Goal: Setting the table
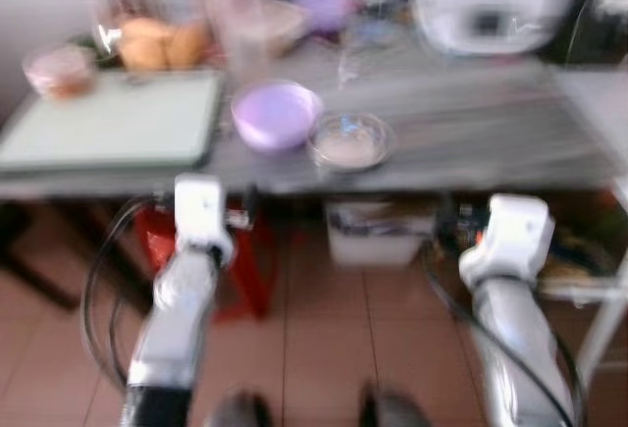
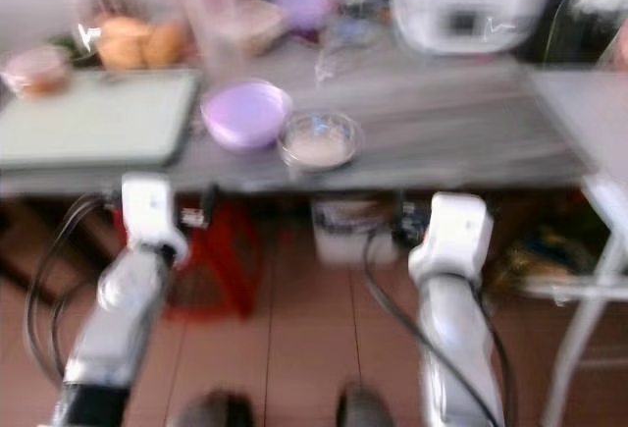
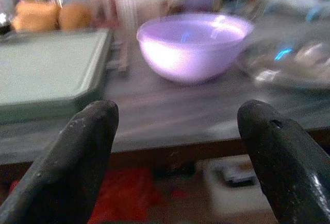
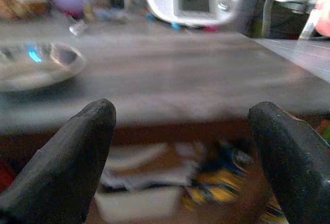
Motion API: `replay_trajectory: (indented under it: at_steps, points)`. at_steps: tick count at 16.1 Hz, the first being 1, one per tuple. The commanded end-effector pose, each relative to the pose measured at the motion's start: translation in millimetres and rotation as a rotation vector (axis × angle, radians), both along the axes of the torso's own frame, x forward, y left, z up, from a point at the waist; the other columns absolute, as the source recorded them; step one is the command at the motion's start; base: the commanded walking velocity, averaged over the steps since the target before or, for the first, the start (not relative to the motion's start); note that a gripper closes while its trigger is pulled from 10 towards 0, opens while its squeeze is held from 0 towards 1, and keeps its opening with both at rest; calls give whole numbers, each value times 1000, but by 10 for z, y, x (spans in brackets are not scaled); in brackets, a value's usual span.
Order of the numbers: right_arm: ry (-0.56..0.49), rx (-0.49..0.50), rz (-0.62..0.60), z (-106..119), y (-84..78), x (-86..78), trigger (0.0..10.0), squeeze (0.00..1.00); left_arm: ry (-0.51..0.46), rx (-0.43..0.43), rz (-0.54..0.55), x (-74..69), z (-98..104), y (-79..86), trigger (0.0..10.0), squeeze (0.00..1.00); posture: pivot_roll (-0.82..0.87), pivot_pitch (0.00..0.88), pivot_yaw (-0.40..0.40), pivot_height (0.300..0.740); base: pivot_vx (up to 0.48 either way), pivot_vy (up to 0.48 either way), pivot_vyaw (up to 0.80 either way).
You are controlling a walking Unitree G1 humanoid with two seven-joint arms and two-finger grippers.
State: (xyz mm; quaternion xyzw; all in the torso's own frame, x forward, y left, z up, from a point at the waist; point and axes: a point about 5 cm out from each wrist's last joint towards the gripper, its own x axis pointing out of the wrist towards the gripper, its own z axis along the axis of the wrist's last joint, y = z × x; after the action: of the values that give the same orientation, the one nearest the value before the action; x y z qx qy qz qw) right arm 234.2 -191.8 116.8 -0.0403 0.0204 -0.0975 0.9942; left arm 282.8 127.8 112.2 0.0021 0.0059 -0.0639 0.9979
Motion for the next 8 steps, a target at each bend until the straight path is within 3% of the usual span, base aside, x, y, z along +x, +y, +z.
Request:
replay_trajectory:
  at_steps: [1,3,8]
  points:
    - [-30,1,36,82,63,68,10000,0,23,11,15,-29,-47,50,10000,0,-106,0,63,740,-345,0,-800]
    - [-31,-15,30,84,53,74,10000,0,22,13,16,-35,-47,47,10000,0,-104,0,60,740,-341,0,-250]
    - [-13,-23,-10,44,-18,121,10000,0,-20,0,-12,-70,-20,45,10000,0,-100,0,56,740,0,0,0]
